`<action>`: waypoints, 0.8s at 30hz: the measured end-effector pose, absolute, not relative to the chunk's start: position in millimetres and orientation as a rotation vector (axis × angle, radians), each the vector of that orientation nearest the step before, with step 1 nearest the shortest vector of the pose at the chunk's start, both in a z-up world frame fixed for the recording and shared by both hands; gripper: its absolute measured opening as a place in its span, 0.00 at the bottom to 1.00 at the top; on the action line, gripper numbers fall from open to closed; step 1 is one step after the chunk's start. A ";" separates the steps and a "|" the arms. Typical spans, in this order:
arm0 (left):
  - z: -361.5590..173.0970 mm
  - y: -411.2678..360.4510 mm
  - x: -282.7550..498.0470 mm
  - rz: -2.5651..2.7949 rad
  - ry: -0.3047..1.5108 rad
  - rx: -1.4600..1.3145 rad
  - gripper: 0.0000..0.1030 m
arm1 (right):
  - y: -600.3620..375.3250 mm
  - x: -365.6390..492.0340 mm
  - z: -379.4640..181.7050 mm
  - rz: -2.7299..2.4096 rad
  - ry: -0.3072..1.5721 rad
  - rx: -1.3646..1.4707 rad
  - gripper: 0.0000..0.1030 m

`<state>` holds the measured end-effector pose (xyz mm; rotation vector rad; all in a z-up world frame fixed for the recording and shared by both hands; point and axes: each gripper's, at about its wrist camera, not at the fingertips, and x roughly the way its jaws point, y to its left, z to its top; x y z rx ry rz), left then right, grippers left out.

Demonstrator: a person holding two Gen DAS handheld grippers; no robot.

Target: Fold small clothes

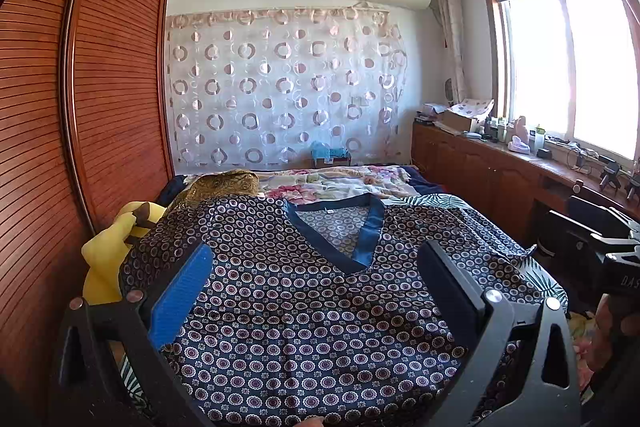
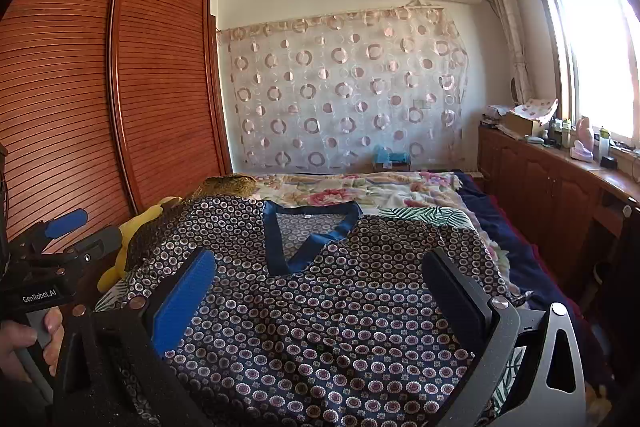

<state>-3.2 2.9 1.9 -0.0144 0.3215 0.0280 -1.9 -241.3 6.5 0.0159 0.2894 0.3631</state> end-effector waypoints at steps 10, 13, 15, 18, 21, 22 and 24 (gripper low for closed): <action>1.6 2.1 -3.8 0.030 0.319 -0.011 0.99 | -240.9 -2.1 6.2 0.364 0.285 0.017 1.00; 2.9 3.2 -3.5 0.027 0.319 -0.012 0.99 | -242.0 -2.1 5.2 0.365 0.285 0.021 1.00; 4.0 3.7 -3.7 0.029 0.316 -0.009 0.99 | -242.4 -1.7 4.7 0.366 0.288 0.024 1.00; 5.9 6.4 -3.4 0.028 0.313 -0.011 0.99 | -242.0 -1.7 4.6 0.365 0.288 0.023 1.00; 6.1 5.6 -4.0 0.028 0.313 -0.009 0.99 | -241.5 -1.8 5.2 0.364 0.288 0.023 1.00; 6.2 5.9 -4.3 0.028 0.313 -0.010 0.99 | -241.5 -1.7 5.2 0.364 0.288 0.023 1.00; 5.9 5.1 -4.1 0.028 0.312 -0.009 0.99 | -241.9 -1.7 5.3 0.364 0.287 0.025 1.00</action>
